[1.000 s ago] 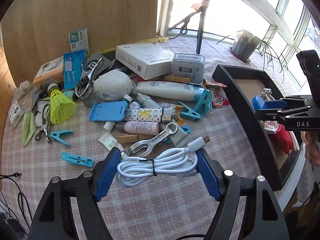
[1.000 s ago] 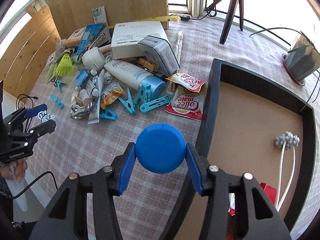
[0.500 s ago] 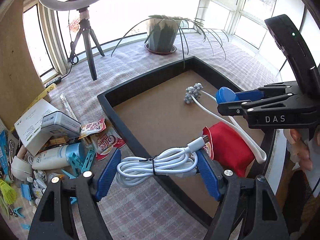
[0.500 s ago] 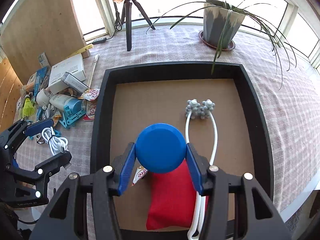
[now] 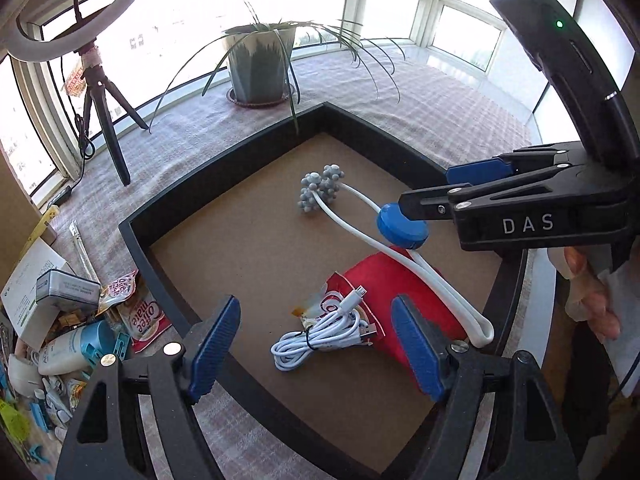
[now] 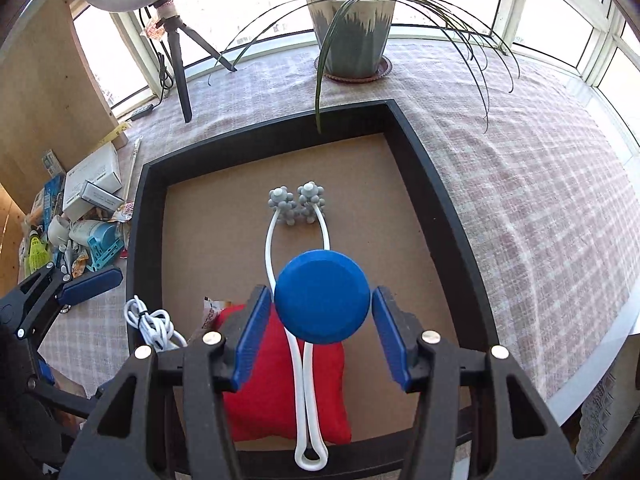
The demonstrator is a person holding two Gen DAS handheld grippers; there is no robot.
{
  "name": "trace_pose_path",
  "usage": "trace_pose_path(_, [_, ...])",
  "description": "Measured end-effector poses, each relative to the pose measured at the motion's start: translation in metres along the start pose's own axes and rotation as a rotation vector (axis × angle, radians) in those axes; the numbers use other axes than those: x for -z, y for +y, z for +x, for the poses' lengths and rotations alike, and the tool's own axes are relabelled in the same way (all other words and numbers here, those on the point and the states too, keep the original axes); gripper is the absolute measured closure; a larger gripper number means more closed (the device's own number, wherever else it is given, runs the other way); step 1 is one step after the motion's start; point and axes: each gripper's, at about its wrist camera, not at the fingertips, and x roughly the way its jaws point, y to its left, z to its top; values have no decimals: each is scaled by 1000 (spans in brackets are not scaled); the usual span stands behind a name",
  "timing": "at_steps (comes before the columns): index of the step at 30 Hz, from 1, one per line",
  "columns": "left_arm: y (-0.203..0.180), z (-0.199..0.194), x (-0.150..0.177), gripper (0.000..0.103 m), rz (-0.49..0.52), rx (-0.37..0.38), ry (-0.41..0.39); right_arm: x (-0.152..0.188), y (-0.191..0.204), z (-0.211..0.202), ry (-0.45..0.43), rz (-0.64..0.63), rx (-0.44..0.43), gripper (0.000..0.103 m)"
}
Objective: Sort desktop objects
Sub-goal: 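Carry cable and blue lid into the tray and release both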
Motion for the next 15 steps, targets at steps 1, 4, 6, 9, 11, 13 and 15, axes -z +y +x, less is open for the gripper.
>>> trace_pose_path(1, [2, -1, 1, 27, -3, -2, -1, 0, 2, -1, -8, -3, 5, 40])
trace_pose_path(4, [13, -8, 6, 27, -22, -18, -23, -3, 9, -3, -19, -5, -10, 40])
trace_pose_path(6, [23, -14, 10, 27, -41, -27, -29, -5, 16, -5, -26, -17, -20, 40])
trace_pose_path(9, [43, -24, 23, 27, -69, -55, -33, -9, 32, -7, -29, -48, -49, 40])
trace_pose_path(11, [61, -30, 35, 27, -112, -80, -28, -11, 45, -8, -31, -76, -62, 40])
trace_pose_path(13, [80, -38, 47, 27, -157, -106, -24, -13, 60, -9, -31, -108, -84, 40])
trace_pose_path(15, [101, -46, 60, 27, -206, -148, -13, -15, 75, -9, -30, -139, -109, 40])
